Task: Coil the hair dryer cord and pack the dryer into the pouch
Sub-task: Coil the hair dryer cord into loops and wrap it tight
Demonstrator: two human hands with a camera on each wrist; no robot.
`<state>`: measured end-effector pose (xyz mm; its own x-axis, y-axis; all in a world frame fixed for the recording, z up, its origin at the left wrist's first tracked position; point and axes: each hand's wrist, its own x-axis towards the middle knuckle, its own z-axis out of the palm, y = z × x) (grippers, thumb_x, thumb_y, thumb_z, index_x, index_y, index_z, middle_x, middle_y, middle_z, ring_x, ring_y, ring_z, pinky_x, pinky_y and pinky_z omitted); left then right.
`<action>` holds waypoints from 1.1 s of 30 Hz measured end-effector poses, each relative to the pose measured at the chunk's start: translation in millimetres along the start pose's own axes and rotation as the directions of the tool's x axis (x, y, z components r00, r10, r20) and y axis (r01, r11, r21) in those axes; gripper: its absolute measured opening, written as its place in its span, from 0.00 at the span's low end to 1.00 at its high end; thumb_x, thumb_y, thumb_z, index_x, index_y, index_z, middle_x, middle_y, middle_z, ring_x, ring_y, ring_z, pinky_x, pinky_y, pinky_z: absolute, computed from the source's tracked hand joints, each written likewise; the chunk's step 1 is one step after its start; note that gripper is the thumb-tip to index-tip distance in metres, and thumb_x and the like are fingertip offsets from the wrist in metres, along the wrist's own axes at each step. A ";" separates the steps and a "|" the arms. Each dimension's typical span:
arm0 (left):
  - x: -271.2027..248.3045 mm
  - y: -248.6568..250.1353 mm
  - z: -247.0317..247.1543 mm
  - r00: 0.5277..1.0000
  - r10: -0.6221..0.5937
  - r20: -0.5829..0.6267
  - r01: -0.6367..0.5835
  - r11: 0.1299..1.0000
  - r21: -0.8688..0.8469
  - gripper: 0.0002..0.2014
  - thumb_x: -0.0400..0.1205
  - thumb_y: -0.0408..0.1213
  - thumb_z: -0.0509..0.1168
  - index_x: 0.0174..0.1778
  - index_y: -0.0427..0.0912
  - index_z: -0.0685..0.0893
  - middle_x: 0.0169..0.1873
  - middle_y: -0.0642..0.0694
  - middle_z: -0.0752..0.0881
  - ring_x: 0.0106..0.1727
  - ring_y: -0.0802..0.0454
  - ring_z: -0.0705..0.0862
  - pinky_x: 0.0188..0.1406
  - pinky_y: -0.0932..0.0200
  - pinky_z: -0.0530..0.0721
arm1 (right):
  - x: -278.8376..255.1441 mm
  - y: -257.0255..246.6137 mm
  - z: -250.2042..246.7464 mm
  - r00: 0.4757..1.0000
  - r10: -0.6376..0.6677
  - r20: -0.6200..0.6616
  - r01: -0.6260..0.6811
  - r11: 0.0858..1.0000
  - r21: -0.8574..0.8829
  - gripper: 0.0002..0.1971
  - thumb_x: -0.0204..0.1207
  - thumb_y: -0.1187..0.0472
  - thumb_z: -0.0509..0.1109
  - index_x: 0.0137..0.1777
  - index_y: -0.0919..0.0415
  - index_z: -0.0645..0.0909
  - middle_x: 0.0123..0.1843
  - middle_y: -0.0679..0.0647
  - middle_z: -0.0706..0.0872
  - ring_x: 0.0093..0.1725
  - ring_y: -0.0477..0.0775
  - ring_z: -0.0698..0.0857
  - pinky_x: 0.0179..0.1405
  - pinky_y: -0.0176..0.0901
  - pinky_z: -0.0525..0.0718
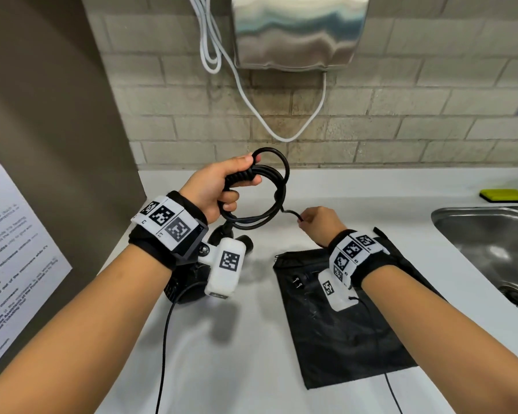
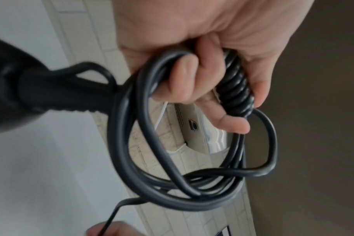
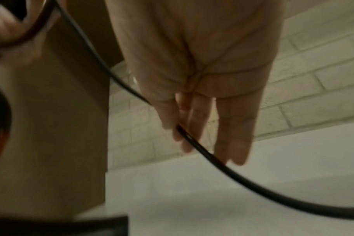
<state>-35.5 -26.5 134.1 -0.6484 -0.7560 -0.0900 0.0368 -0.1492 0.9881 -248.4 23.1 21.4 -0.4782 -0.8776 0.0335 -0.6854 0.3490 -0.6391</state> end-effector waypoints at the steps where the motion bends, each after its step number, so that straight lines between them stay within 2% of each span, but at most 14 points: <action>1: 0.2 -0.4 2.1 1.000 0.001 0.002 -0.001 1.000 0.023 0.09 0.83 0.44 0.58 0.43 0.52 0.84 0.25 0.55 0.85 0.13 0.62 0.56 0.14 0.69 0.54 | -1.4 -5.4 -3.7 0.999 -0.034 -0.043 0.035 0.999 0.015 0.13 0.76 0.71 0.61 0.56 0.64 0.82 0.47 0.58 0.84 0.42 0.52 0.79 0.42 0.36 0.74; 4: 1.5 -1.2 5.4 1.000 0.009 -0.010 -0.009 0.998 0.059 0.07 0.82 0.44 0.59 0.46 0.52 0.84 0.25 0.54 0.86 0.13 0.61 0.56 0.13 0.70 0.55 | -11.7 -35.2 -19.1 0.933 -0.176 -0.314 0.273 0.915 0.298 0.12 0.79 0.69 0.58 0.54 0.60 0.81 0.43 0.53 0.82 0.42 0.50 0.80 0.34 0.27 0.73; 6: 2.5 -2.1 7.7 0.999 0.024 -0.029 -0.021 0.996 0.082 0.07 0.82 0.44 0.61 0.48 0.52 0.84 0.26 0.53 0.86 0.13 0.61 0.56 0.13 0.70 0.55 | -25.6 -59.3 -30.8 0.830 -0.305 -0.468 0.520 0.728 0.447 0.11 0.81 0.62 0.55 0.51 0.53 0.80 0.40 0.47 0.82 0.38 0.39 0.80 0.35 0.25 0.74; 8: 3.2 -2.9 10.0 0.998 0.042 -0.045 -0.037 0.994 0.106 0.07 0.81 0.44 0.62 0.50 0.51 0.84 0.26 0.53 0.87 0.13 0.61 0.57 0.13 0.70 0.55 | -38.8 -77.1 -38.9 0.740 -0.412 -0.532 0.664 0.573 0.480 0.11 0.81 0.62 0.54 0.51 0.53 0.79 0.39 0.43 0.82 0.37 0.33 0.80 0.36 0.24 0.73; 9: 3.3 -3.4 10.7 0.998 0.048 -0.050 -0.042 0.993 0.111 0.07 0.81 0.44 0.62 0.50 0.50 0.84 0.26 0.53 0.87 0.13 0.61 0.57 0.13 0.71 0.55 | -42.5 -82.1 -40.5 0.727 -0.434 -0.532 0.682 0.550 0.482 0.11 0.80 0.63 0.55 0.52 0.55 0.79 0.38 0.42 0.82 0.36 0.32 0.81 0.36 0.23 0.74; 12: 3.3 -4.1 10.5 0.996 0.064 -0.055 -0.057 0.993 0.107 0.08 0.81 0.45 0.62 0.48 0.51 0.86 0.26 0.53 0.87 0.14 0.61 0.57 0.14 0.69 0.54 | -45.6 -87.5 -38.0 0.762 -0.419 -0.494 0.647 0.532 0.546 0.07 0.76 0.64 0.61 0.46 0.57 0.80 0.34 0.41 0.80 0.34 0.33 0.80 0.35 0.24 0.74; 15: 2.6 -2.9 8.6 0.996 0.072 -0.056 -0.067 0.994 0.082 0.08 0.81 0.45 0.61 0.45 0.51 0.86 0.27 0.52 0.86 0.14 0.61 0.58 0.16 0.67 0.54 | -45.0 -82.5 -29.0 0.781 -0.454 -0.430 0.621 0.490 0.611 0.07 0.72 0.62 0.67 0.38 0.48 0.81 0.36 0.49 0.80 0.38 0.43 0.77 0.40 0.32 0.76; 18: 1.9 -3.1 7.9 0.996 0.079 -0.044 -0.075 0.994 0.082 0.09 0.82 0.45 0.60 0.43 0.52 0.86 0.29 0.52 0.86 0.14 0.61 0.58 0.17 0.67 0.55 | -46.9 -81.2 -20.9 0.788 -0.487 -0.377 0.606 0.503 0.616 0.08 0.66 0.66 0.72 0.34 0.51 0.78 0.38 0.48 0.73 0.36 0.36 0.73 0.36 0.35 0.71; 21: 1.6 -5.2 11.9 0.994 0.066 -0.081 -0.062 0.996 0.056 0.09 0.81 0.48 0.62 0.40 0.52 0.86 0.33 0.50 0.87 0.15 0.61 0.58 0.16 0.69 0.57 | -47.5 -84.5 -16.9 0.768 -0.493 -0.409 0.638 0.541 0.548 0.12 0.64 0.67 0.72 0.32 0.51 0.74 0.38 0.46 0.69 0.34 0.36 0.70 0.37 0.34 0.70; 23: 2.1 -5.0 13.2 0.992 0.060 -0.114 -0.056 0.998 0.042 0.07 0.79 0.49 0.65 0.40 0.51 0.84 0.33 0.50 0.86 0.15 0.61 0.58 0.15 0.70 0.57 | -46.1 -85.6 -15.9 0.745 -0.497 -0.445 0.667 0.559 0.493 0.14 0.65 0.67 0.72 0.36 0.49 0.71 0.38 0.44 0.70 0.36 0.37 0.71 0.39 0.35 0.72; 25: 2.7 -4.5 12.6 0.992 0.062 -0.108 -0.054 0.996 0.068 0.05 0.78 0.47 0.66 0.40 0.51 0.84 0.34 0.51 0.84 0.14 0.61 0.58 0.15 0.70 0.56 | -43.2 -83.3 -14.6 0.748 -0.504 -0.431 0.663 0.559 0.498 0.19 0.64 0.63 0.72 0.47 0.47 0.67 0.43 0.43 0.73 0.42 0.39 0.75 0.45 0.39 0.76; 28: 0.4 -4.6 12.8 0.995 0.085 -0.045 -0.079 0.990 0.120 0.04 0.79 0.42 0.65 0.42 0.51 0.86 0.27 0.54 0.86 0.14 0.61 0.58 0.15 0.69 0.55 | -36.9 -77.2 -12.9 0.751 -0.626 -0.211 0.604 0.522 0.602 0.27 0.69 0.62 0.70 0.66 0.54 0.62 0.56 0.49 0.78 0.57 0.44 0.81 0.64 0.39 0.77; 30: -1.9 -4.7 13.7 0.994 0.100 -0.034 -0.095 0.987 0.127 0.05 0.80 0.38 0.65 0.43 0.50 0.86 0.25 0.54 0.86 0.12 0.62 0.60 0.15 0.69 0.54 | -34.2 -73.8 -12.0 0.763 -0.645 -0.052 0.508 0.548 0.665 0.22 0.73 0.64 0.65 0.67 0.62 0.66 0.49 0.49 0.86 0.51 0.42 0.85 0.60 0.34 0.78; 33: -3.2 -5.9 14.6 0.995 0.102 -0.021 -0.098 0.984 0.148 0.06 0.79 0.36 0.64 0.43 0.50 0.87 0.28 0.53 0.86 0.13 0.62 0.60 0.16 0.67 0.54 | -32.5 -68.2 -8.8 0.798 -0.602 0.034 0.427 0.604 0.673 0.07 0.74 0.61 0.60 0.49 0.62 0.76 0.32 0.45 0.88 0.40 0.44 0.86 0.53 0.34 0.80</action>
<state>-44.7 -13.9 130.4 -0.6248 -0.7808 0.0090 -0.0125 0.0215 0.9997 -190.9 30.7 70.8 0.0493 -0.9214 0.3856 -0.2481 -0.3853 -0.8888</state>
